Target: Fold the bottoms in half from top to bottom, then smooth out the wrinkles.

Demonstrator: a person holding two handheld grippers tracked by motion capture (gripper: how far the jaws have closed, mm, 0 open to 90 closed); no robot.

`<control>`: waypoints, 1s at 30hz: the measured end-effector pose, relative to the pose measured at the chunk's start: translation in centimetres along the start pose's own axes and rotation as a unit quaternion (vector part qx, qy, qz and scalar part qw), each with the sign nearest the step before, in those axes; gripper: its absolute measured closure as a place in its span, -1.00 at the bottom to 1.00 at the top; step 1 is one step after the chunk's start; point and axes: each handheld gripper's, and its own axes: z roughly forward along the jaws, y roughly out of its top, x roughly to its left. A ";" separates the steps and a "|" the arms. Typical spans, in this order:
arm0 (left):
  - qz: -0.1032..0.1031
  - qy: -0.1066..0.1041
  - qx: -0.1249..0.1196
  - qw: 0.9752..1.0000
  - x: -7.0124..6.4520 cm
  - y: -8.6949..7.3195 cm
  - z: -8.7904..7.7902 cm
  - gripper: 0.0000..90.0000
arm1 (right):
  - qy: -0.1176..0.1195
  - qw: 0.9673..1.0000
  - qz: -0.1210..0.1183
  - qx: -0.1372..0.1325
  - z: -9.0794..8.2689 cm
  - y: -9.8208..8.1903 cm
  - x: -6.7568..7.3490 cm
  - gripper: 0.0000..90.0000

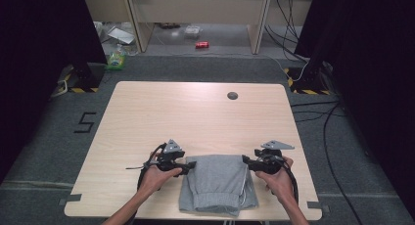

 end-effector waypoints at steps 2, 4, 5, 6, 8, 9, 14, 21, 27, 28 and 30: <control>-0.003 -0.004 0.001 1.000 0.0 0.1 0.1 -0.27 | 0.004 1.000 -0.004 0.001 0.0 0.1 0.0 -0.17; -0.004 -0.008 0.008 1.000 0.1 0.0 0.2 -0.28 | 0.006 1.000 -0.007 0.007 0.2 0.1 0.0 -0.20; -0.004 -0.007 0.011 1.000 0.1 -0.1 0.3 -0.29 | 0.006 1.000 -0.007 0.010 0.4 0.0 0.0 -0.21; -0.004 -0.007 0.014 1.000 0.2 -0.1 0.4 -0.29 | 0.006 1.000 -0.009 0.012 0.6 0.0 -0.1 -0.21; 0.000 -0.004 0.019 1.000 0.2 -0.3 0.7 -0.28 | 0.013 1.000 -0.009 0.022 1.1 -0.3 -0.3 -0.21; 0.007 -0.001 0.017 1.000 0.1 -0.4 0.7 -0.27 | 0.013 1.000 -0.011 0.026 1.5 -0.4 -0.4 -0.21; 0.037 0.007 0.020 0.999 -0.4 -0.4 0.8 -0.09 | 0.030 0.999 -0.004 0.042 2.5 -1.0 -0.6 -0.20; 0.031 -0.019 0.008 0.999 -0.5 -0.8 0.7 0.44 | 0.040 0.998 0.004 0.053 3.0 -1.1 -0.3 -0.07; 0.033 -0.023 0.003 0.999 -0.5 -0.8 0.6 0.67 | 0.045 0.998 0.021 0.050 3.0 -1.1 -0.5 0.20; 0.035 -0.022 0.002 0.999 -0.5 -0.9 0.6 0.70 | 0.046 0.997 0.024 0.051 3.0 -1.1 -0.5 0.26; 0.036 -0.021 -0.002 0.999 -0.6 -0.9 0.6 0.73 | 0.049 0.997 0.026 0.046 3.1 -1.2 -0.6 0.39</control>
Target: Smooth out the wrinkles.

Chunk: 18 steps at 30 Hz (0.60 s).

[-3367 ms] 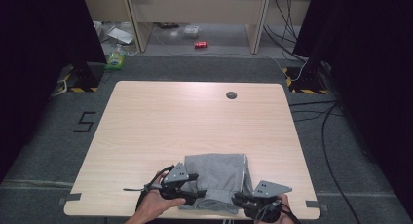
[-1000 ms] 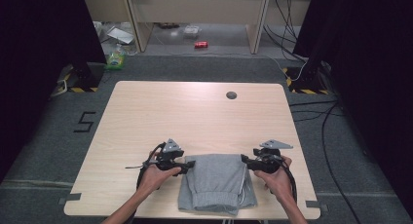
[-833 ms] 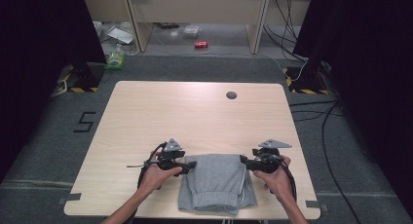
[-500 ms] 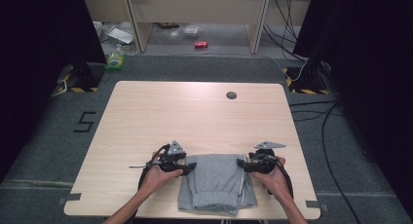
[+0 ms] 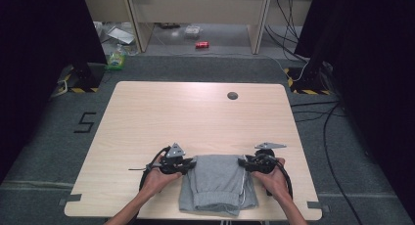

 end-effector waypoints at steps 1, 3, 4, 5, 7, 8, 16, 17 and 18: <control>0.001 0.000 -0.001 1.000 0.0 0.0 0.0 0.74 | 0.001 1.000 0.002 -0.002 0.0 0.0 0.0 0.44; 0.003 0.001 -0.002 1.000 0.0 0.0 -0.1 0.76 | 0.000 1.000 0.003 -0.006 0.1 0.0 0.1 0.50; 0.003 0.002 -0.003 1.000 0.0 0.0 -0.1 0.77 | -0.002 1.000 0.001 -0.008 0.1 0.0 0.1 0.52; 0.003 0.003 -0.003 1.000 0.1 0.0 -0.1 0.77 | -0.004 1.000 0.003 -0.009 0.2 0.0 0.2 0.54; 0.004 0.003 -0.003 1.000 0.2 0.0 -0.1 0.78 | -0.008 1.000 -0.006 -0.014 0.3 0.1 0.3 0.56; 0.005 0.004 -0.002 1.000 0.3 0.1 -0.1 0.78 | -0.010 1.000 -0.007 -0.016 0.4 0.2 0.4 0.57; -0.014 0.020 -0.007 1.000 2.4 0.3 -0.2 0.79 | -0.005 1.000 -0.004 -0.021 2.4 2.3 0.0 0.59; -0.014 0.023 -0.008 1.000 2.7 0.3 -0.2 0.79 | -0.005 1.000 -0.006 -0.022 2.8 2.7 -0.1 0.59; -0.013 0.027 -0.007 1.000 2.9 0.4 -0.2 0.79 | -0.006 1.000 -0.008 -0.021 3.1 3.1 -0.1 0.59</control>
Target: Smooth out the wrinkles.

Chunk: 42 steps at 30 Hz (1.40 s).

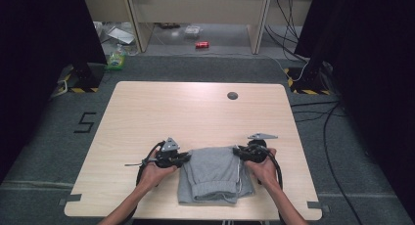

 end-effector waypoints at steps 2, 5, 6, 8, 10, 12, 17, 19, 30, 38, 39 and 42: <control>0.000 0.004 0.001 1.000 0.5 0.1 0.0 0.79 | 0.001 1.000 0.003 0.001 0.7 0.7 -0.1 0.59; -0.002 0.015 -0.001 1.000 1.4 0.3 0.0 0.79 | 0.000 1.000 0.002 0.003 1.7 1.8 -0.2 0.59; -0.004 0.017 0.000 1.000 1.7 0.4 0.1 0.79 | 0.000 1.000 0.000 0.003 2.0 2.1 -0.2 0.60; -0.007 0.023 0.000 1.000 2.3 0.5 0.1 0.80 | -0.002 1.000 -0.002 0.007 2.6 2.8 -0.2 0.59; -0.008 0.030 0.000 1.000 2.9 0.8 0.3 0.80 | -0.005 1.000 -0.004 0.008 3.2 3.4 -0.1 0.60; -0.012 0.035 0.002 0.999 3.6 1.2 0.4 0.80 | -0.006 1.000 -0.005 0.006 3.8 3.9 -0.2 0.60; -0.021 0.046 -0.001 0.999 5.4 1.8 0.6 0.80 | -0.005 1.000 0.005 0.005 4.7 4.9 -0.6 0.60; -0.023 0.052 -0.003 0.998 5.9 2.1 0.8 0.80 | -0.006 1.000 0.008 0.001 5.1 5.3 -0.8 0.60; -0.045 0.074 0.000 0.996 8.1 3.2 2.0 0.80 | -0.015 0.999 0.029 -0.008 6.5 6.8 -1.4 0.60; -0.065 0.071 0.003 0.995 8.7 3.5 2.3 0.77 | -0.018 0.999 0.042 -0.006 6.8 7.0 -1.7 0.51; -0.067 0.070 0.003 0.995 8.7 3.5 2.3 0.73 | -0.019 0.999 0.043 -0.010 6.8 7.0 -1.7 0.46; -0.079 0.071 -0.005 0.994 8.8 3.6 1.9 0.53 | -0.024 0.998 0.047 -0.019 6.5 7.2 -1.7 0.31</control>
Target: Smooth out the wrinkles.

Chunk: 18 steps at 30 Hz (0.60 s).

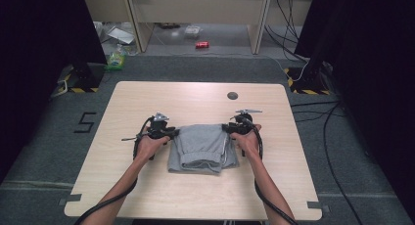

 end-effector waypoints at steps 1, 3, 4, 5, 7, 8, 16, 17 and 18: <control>-0.003 0.001 -0.002 1.000 0.0 0.1 -0.2 0.46 | 0.000 1.000 0.000 -0.004 -0.2 0.1 0.0 0.30; -0.005 -0.003 -0.005 1.000 0.0 0.1 -0.7 0.36 | -0.003 1.000 -0.004 -0.011 -0.6 0.5 0.0 0.27; -0.005 -0.003 -0.005 1.000 0.0 0.1 -0.7 0.31 | -0.003 1.000 -0.004 -0.011 -0.6 0.5 0.0 0.27; -0.006 -0.008 -0.007 1.000 -0.2 0.1 -1.3 0.25 | -0.018 1.000 -0.018 -0.009 -1.0 0.8 0.1 0.24; -0.006 -0.010 -0.007 1.000 -0.3 0.0 -1.8 0.19 | -0.020 1.000 -0.019 -0.009 -1.3 0.9 0.1 0.23; -0.007 -0.010 -0.008 1.000 -0.4 -0.1 -2.1 0.16 | -0.017 1.000 -0.019 -0.010 -1.4 0.9 0.1 0.21; -0.024 -0.016 -0.017 0.999 -0.3 -0.6 -4.5 -0.02 | -0.010 1.000 -0.027 -0.013 -3.0 0.5 0.7 0.07; -0.023 -0.015 -0.019 0.999 -0.3 -0.7 -4.8 -0.03 | -0.009 0.999 -0.031 -0.014 -3.3 0.4 0.8 0.05; -0.023 -0.014 -0.019 0.999 -0.3 -0.8 -5.1 -0.04 | -0.009 0.999 -0.033 -0.013 -3.5 0.3 0.9 0.03</control>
